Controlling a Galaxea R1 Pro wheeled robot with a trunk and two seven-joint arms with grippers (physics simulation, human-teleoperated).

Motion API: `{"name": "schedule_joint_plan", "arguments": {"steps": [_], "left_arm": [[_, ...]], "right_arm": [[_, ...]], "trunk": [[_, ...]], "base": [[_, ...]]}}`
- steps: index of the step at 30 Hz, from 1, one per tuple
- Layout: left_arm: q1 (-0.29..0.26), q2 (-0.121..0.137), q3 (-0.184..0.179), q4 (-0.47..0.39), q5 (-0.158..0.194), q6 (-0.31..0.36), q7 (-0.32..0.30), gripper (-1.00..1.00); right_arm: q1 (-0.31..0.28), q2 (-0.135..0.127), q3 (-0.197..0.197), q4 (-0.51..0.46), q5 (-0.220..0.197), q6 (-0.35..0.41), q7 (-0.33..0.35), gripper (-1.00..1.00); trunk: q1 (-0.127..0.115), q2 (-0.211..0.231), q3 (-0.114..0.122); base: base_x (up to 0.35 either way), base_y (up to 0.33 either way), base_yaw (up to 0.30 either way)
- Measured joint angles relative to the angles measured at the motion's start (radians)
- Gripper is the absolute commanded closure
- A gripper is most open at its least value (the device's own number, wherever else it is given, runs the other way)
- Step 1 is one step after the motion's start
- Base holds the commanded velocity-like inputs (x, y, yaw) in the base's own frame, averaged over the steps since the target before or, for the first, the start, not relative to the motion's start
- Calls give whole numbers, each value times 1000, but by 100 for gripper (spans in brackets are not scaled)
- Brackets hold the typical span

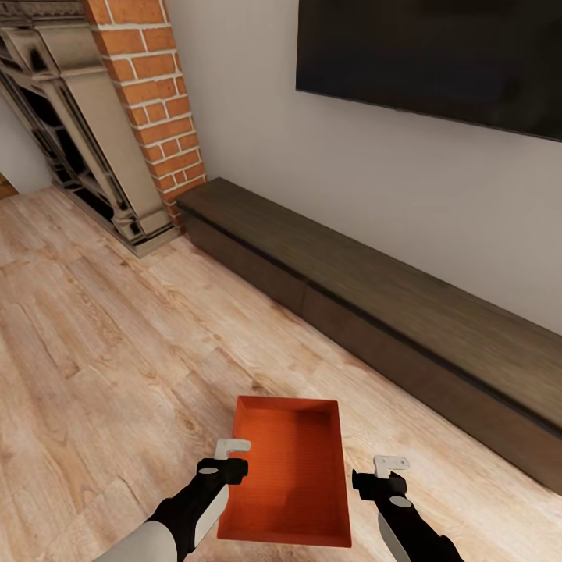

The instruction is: Move the two storage containers from the living room to the garage. In the garage, place one container on the floor and stack the other container on top of it (either order is fine).

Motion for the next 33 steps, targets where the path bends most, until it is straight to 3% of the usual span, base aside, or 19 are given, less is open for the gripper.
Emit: {"name": "schedule_joint_plan", "arguments": {"steps": [13, 33], "left_arm": [[0, 1, 0, -1, 0, 29, -2, -100], [0, 4, 5, -12, 5, 19, 6, -100]], "right_arm": [[0, 0, 0, 0, 1, 0, 0, -100], [0, 0, 1, 0, 3, 0, 0, -100]], "trunk": [[50, -91, -60], [127, -231, -155]], "base": [[0, 0, 0], [0, 0, 0]]}}
